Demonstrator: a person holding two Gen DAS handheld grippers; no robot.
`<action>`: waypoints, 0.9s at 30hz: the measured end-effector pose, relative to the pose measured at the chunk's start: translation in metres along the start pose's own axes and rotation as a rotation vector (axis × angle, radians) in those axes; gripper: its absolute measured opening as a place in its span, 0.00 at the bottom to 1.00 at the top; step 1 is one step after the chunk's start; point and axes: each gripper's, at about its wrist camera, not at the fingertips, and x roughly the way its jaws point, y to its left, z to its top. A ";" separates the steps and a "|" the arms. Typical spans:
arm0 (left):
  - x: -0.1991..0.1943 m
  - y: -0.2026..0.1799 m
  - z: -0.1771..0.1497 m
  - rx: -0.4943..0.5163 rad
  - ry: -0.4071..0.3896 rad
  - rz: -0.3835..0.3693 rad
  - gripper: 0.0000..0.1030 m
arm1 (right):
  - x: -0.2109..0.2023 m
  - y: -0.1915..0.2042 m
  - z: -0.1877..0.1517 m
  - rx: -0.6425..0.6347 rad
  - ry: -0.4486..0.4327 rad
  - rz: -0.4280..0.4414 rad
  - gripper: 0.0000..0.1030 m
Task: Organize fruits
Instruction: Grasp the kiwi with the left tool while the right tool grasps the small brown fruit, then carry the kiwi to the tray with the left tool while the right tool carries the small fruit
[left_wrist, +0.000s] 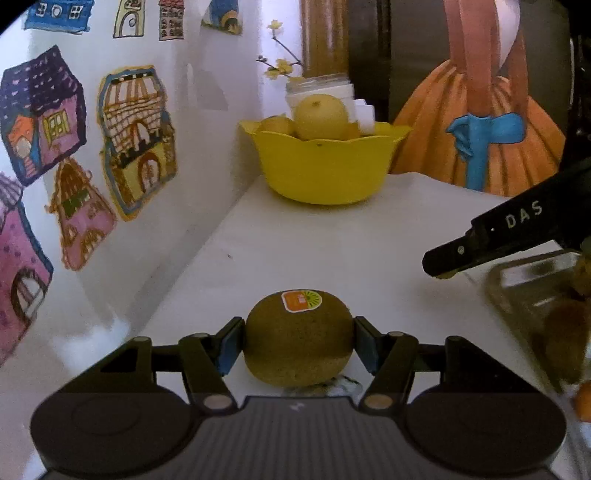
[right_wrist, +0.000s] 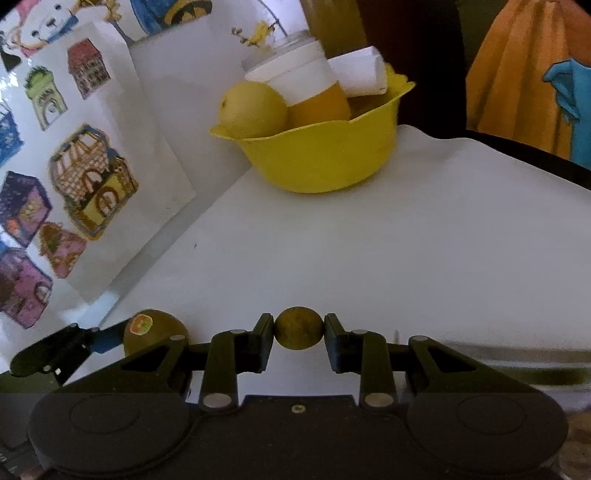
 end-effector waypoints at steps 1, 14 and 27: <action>-0.004 -0.002 -0.002 -0.006 0.001 -0.009 0.65 | -0.006 -0.002 -0.003 -0.001 -0.004 -0.001 0.31; -0.056 -0.040 -0.008 -0.039 -0.047 -0.138 0.65 | -0.094 -0.015 -0.051 -0.061 -0.096 -0.012 0.31; -0.091 -0.088 -0.009 -0.001 -0.084 -0.248 0.65 | -0.184 -0.037 -0.128 -0.114 -0.204 -0.043 0.31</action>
